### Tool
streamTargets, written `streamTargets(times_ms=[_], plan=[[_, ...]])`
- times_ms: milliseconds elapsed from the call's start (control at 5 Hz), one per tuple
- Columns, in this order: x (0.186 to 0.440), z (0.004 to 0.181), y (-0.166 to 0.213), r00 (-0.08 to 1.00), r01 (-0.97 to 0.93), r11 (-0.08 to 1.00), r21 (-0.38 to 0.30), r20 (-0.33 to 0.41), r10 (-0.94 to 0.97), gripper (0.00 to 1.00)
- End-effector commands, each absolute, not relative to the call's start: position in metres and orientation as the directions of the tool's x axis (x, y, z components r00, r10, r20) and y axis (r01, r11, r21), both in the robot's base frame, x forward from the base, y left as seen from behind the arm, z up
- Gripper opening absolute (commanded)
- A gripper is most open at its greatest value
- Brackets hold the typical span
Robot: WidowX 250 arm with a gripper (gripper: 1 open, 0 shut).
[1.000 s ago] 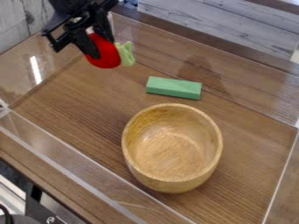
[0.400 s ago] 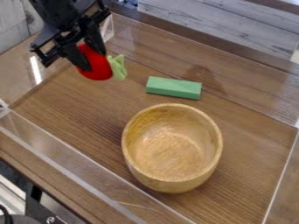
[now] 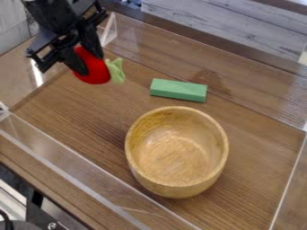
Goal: Move the red object to the left side of the table
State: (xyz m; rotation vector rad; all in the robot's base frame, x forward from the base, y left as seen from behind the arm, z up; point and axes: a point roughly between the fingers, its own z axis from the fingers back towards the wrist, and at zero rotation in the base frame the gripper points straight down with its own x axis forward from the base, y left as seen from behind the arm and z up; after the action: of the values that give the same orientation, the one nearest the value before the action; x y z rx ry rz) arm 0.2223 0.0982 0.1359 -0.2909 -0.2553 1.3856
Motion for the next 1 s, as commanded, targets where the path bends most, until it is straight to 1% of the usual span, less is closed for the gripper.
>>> streamTargets(times_ms=[0, 200, 600, 800], plan=[[0.218, 0.146, 0.098, 0.171, -0.911, 0.18, -0.372, 0.056, 0.984, 0.0], [0.212, 0.147, 0.097, 0.171, -0.91, 0.189, -0.369, 0.082, 0.982, 0.0], [0.21, 0.139, 0.116, 0.231, -0.892, 0.269, -0.364, 0.146, 0.962, 0.0], [0.209, 0.133, 0.114, 0.237, -0.889, 0.286, -0.358, 0.177, 0.955, 0.0]])
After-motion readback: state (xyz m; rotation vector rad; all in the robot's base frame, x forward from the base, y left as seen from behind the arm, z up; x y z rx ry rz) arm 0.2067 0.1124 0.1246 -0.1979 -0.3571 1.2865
